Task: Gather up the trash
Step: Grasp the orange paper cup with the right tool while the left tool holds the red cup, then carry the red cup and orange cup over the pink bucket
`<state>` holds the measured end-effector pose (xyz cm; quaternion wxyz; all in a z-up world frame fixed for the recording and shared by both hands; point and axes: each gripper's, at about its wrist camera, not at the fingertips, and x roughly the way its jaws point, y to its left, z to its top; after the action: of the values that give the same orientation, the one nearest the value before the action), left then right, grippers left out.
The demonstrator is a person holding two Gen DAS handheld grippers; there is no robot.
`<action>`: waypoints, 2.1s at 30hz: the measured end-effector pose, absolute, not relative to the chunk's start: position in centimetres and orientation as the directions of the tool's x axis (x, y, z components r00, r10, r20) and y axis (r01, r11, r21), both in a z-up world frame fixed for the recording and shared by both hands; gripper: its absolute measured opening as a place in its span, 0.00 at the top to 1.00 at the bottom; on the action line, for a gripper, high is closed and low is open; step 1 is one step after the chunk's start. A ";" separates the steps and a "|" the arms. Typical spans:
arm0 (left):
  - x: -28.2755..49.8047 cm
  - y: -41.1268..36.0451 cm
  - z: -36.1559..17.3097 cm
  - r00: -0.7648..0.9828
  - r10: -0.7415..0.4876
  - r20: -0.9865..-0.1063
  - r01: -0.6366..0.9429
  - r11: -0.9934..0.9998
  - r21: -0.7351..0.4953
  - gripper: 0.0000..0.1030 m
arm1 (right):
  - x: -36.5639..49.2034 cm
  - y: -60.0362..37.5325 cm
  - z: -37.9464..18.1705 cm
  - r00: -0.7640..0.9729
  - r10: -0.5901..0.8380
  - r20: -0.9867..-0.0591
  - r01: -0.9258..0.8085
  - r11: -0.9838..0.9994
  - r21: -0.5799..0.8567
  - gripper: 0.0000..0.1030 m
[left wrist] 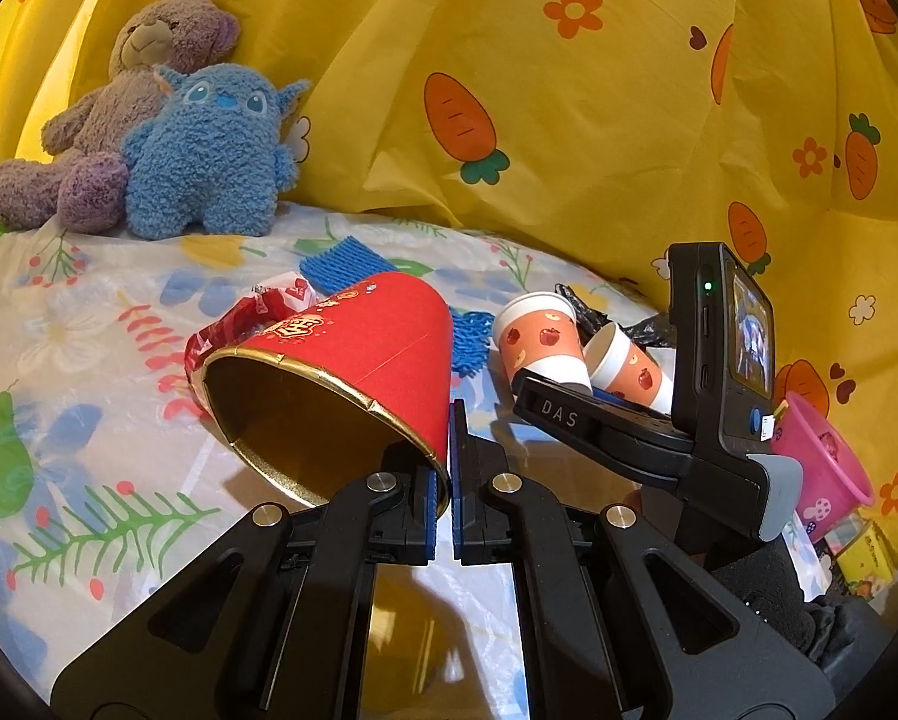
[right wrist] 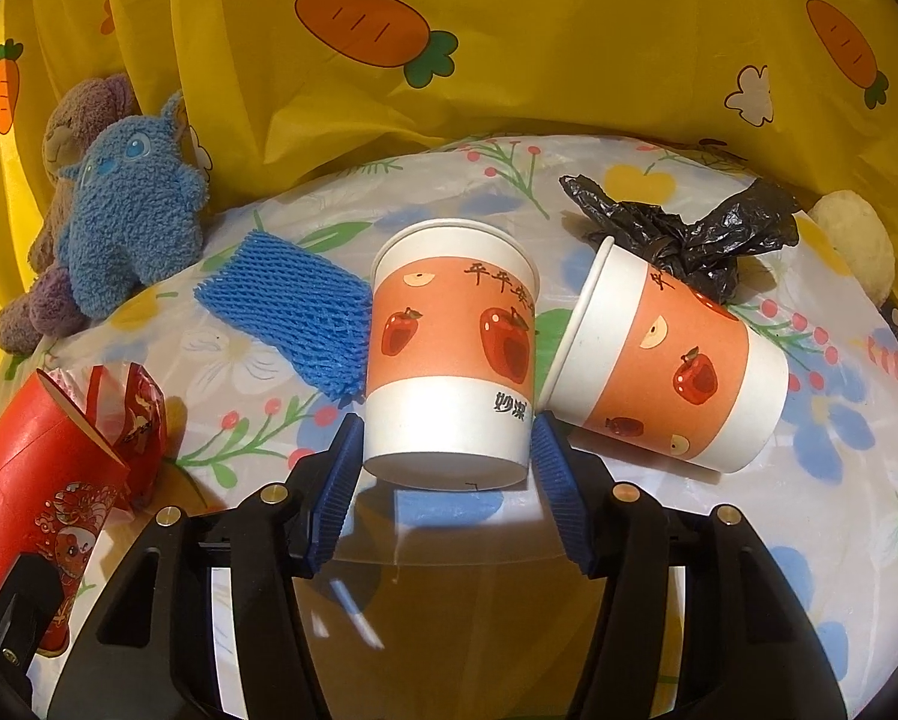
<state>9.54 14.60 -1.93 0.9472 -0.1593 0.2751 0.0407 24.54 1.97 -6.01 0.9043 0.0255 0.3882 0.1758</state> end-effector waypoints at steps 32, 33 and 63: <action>7.9 11.7 -0.7 0.856 -0.049 -0.515 -0.102 0.960 -0.260 0.98 | 15.0 -6.8 -2.1 0.743 0.436 -0.508 -0.340 0.899 0.275 0.47; 7.8 11.3 -0.5 0.857 -0.052 -0.512 -0.096 0.961 -0.258 0.98 | 14.7 -7.5 -1.9 0.750 0.432 -0.500 -0.332 0.901 0.280 0.47; 12.2 -11.4 2.3 0.773 -0.414 -0.480 0.362 0.910 -0.201 0.98 | 10.6 -29.1 0.0 0.899 0.128 -0.419 0.005 0.953 0.302 0.47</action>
<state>12.22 -11.44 2.26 0.9404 -0.0483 0.2660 -0.2062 10.58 -29.10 -0.03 0.9628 0.1496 0.2228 0.0320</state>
